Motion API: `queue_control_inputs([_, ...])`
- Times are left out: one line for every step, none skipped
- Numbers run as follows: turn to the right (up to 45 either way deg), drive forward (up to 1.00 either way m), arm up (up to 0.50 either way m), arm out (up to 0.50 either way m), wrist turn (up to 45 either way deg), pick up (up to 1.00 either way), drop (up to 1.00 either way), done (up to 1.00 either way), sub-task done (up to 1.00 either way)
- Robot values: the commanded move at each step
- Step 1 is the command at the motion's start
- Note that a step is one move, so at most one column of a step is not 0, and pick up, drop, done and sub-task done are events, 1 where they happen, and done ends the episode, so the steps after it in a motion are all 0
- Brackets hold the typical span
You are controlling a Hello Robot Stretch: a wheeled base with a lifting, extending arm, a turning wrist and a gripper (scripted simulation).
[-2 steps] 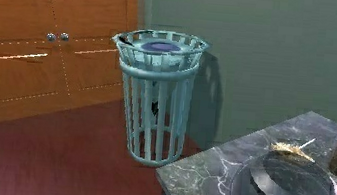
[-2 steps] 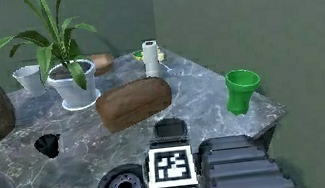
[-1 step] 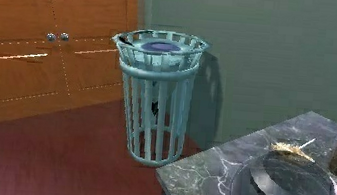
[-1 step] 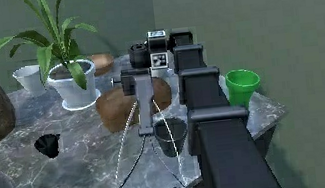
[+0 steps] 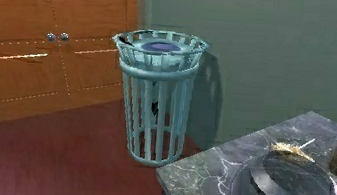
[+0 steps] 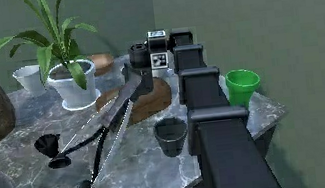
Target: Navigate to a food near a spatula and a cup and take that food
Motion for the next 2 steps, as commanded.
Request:
queue_control_inputs([0.0, 0.00, 0.00, 0.00, 45.0, 0.00, 0.00, 0.00, 0.00])
queue_control_inputs([0.0, 0.00, 0.00, 0.00, 39.0, 0.00, 0.00, 0.00, 0.00])
